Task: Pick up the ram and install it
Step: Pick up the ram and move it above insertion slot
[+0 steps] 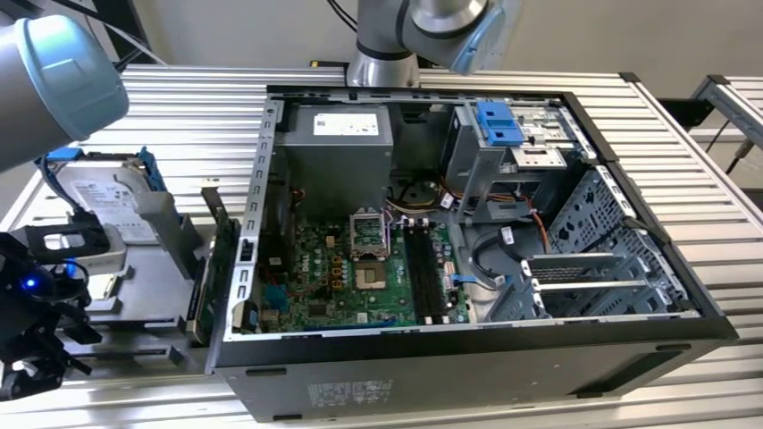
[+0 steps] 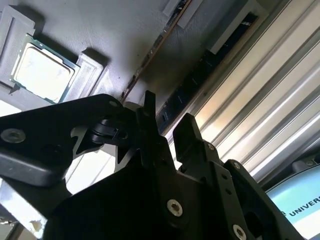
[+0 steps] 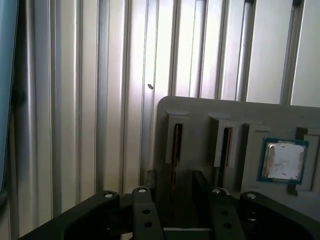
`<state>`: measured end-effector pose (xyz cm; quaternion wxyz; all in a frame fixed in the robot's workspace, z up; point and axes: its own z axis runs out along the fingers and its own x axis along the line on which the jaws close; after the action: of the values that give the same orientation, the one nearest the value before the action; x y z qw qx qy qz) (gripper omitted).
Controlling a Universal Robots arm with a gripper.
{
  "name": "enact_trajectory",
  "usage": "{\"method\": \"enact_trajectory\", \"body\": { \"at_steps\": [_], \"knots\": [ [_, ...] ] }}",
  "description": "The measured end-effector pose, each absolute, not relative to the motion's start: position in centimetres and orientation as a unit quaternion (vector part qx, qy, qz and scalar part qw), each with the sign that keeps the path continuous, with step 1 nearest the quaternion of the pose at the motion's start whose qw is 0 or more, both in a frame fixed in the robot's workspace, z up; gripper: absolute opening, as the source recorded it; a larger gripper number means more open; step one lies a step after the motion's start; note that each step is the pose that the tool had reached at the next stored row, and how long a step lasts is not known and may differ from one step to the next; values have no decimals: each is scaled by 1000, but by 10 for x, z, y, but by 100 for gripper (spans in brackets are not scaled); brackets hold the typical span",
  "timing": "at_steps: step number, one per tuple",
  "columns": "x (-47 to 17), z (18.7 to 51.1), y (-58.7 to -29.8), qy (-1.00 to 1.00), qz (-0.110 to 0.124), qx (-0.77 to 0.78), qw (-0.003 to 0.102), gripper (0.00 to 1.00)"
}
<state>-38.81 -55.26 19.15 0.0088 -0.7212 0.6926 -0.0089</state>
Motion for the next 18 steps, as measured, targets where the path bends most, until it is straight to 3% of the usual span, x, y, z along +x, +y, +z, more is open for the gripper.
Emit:
{"method": "enact_trajectory", "body": {
  "at_steps": [1,12,18],
  "knots": [
    [-388,191,-553,693,-9,-721,9,0],
    [-388,193,-553,699,-10,-715,7,0],
    [-388,220,-553,699,-10,-715,8,0]
  ]
}}
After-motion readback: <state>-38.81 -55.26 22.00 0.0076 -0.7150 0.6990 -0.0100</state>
